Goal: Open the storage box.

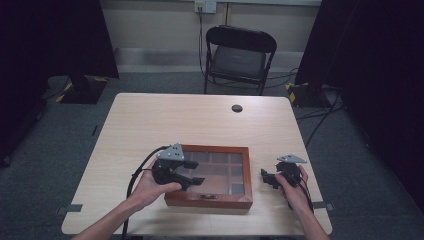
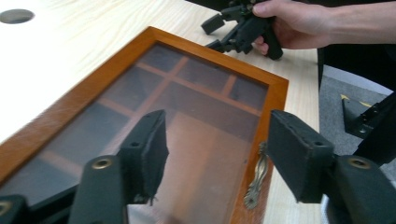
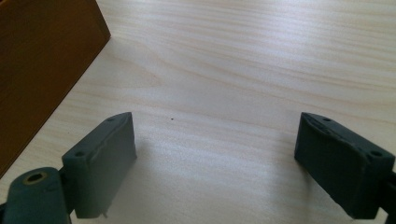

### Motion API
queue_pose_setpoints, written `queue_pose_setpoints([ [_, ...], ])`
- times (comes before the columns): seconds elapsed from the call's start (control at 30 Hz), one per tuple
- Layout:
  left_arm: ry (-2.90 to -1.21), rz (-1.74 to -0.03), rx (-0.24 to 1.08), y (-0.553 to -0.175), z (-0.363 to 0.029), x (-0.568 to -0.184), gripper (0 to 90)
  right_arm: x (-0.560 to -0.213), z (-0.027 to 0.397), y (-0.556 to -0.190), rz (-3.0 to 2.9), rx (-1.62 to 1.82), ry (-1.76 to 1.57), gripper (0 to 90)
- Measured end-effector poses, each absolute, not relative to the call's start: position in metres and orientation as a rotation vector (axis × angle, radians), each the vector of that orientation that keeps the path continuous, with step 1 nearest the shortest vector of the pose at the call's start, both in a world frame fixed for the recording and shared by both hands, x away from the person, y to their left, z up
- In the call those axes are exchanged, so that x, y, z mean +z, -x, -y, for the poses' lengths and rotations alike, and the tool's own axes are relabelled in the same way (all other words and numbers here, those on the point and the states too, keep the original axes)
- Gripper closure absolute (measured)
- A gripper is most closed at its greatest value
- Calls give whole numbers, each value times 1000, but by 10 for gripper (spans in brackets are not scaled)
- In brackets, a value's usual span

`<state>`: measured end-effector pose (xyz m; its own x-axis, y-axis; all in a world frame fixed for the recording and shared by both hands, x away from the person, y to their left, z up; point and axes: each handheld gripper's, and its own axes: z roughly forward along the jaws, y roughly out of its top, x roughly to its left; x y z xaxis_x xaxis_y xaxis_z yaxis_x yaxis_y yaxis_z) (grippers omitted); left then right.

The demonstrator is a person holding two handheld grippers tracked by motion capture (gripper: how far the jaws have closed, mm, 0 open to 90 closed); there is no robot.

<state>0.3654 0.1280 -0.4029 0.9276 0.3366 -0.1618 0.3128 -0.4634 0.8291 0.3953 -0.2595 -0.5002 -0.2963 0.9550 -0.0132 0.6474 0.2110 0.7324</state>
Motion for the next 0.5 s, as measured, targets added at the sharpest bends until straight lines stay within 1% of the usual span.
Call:
queue_pose_setpoints([
  [0.13,-2124,-438,-24,-358,-121,-414,415,-500,259,-395,-2027,872,-1476,116],
  [0.2,-2131,-421,-50,-355,-119,-417,451,-500,259,-395,-2027,872,-1476,116],
  [0.3,-2143,-399,-61,-352,-115,-420,469,-500,259,-395,-2027,871,-1476,116],
  [0.37,-2146,-389,-75,-351,-113,-421,546,-500,259,-395,-2027,872,-1476,116],
  [0.43,-2155,-383,-85,-351,-111,-423,558,-500,259,-395,-2027,871,-1476,117],
  [0.47,-2162,-375,-96,-350,-108,-426,593,-500,259,-395,-2027,871,-1476,116],
  [0.5,-2162,-375,-96,-350,-108,-426,608,-500,259,-395,-2027,871,-1476,116],
])
